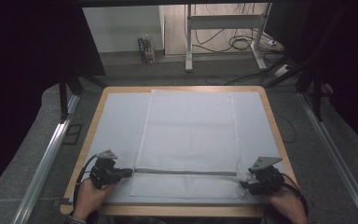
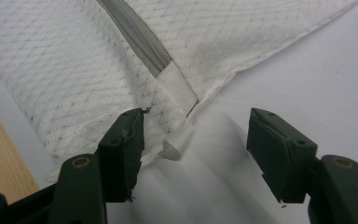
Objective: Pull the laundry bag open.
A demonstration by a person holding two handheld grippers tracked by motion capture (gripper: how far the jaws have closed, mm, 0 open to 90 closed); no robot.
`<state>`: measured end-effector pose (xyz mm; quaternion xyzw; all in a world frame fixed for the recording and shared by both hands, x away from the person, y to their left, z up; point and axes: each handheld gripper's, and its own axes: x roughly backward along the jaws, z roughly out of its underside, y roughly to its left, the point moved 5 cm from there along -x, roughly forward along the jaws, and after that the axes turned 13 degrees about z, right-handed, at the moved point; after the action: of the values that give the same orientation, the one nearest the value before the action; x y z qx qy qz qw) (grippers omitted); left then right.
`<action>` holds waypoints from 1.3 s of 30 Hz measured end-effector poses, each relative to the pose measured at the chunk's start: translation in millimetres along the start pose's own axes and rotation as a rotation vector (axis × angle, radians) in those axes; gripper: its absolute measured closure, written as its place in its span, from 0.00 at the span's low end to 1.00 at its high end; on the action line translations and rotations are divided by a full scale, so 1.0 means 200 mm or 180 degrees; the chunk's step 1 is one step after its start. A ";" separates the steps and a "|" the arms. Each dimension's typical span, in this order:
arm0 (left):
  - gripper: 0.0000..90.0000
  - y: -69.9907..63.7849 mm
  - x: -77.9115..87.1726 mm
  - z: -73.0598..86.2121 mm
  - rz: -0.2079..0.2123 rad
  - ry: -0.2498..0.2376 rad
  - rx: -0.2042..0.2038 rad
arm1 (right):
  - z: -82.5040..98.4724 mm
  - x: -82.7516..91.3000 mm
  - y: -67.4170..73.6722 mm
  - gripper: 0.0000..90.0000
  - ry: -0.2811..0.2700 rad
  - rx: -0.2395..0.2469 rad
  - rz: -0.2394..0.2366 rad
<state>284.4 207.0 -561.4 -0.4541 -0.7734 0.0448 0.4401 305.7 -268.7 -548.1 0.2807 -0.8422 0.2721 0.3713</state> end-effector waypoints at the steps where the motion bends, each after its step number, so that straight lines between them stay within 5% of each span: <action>1: 0.96 0.00 0.00 0.00 -0.0014 0.0019 -0.0014 | 0.00 0.00 0.00 0.40 0.0004 -0.0004 -0.0004; 5: 0.93 -0.01 -0.01 0.00 -0.0057 0.0004 -0.0064 | -0.01 0.00 0.00 0.37 -0.0029 -0.0082 -0.0065; 11: 0.62 -0.03 -0.03 -0.03 -0.0322 -0.0034 -0.0296 | -0.04 -0.01 0.00 0.23 -0.0146 -0.0153 -0.0076; 18: 0.37 -0.05 -0.02 -0.03 -0.0636 -0.0054 -0.0610 | -0.07 0.02 0.00 0.11 -0.0319 -0.0233 -0.0058; 25: 0.14 -0.10 0.01 0.00 -0.0710 -0.0164 -0.0608 | -0.08 0.06 0.00 0.06 -0.0452 -0.0300 -0.0025; 33: 0.07 -0.12 0.08 0.06 -0.0657 -0.0327 -0.0493 | -0.05 0.10 0.01 0.03 -0.0510 -0.0402 -0.0026; 39: 0.03 -0.10 0.10 0.11 -0.0859 -0.0339 -0.0574 | -0.01 0.11 0.01 0.03 -0.0506 -0.0469 -0.0029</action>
<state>250.6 217.9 -552.2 -0.3808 -0.8504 -0.0603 0.3580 293.9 -271.6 -530.6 0.2771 -0.8855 0.1847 0.3241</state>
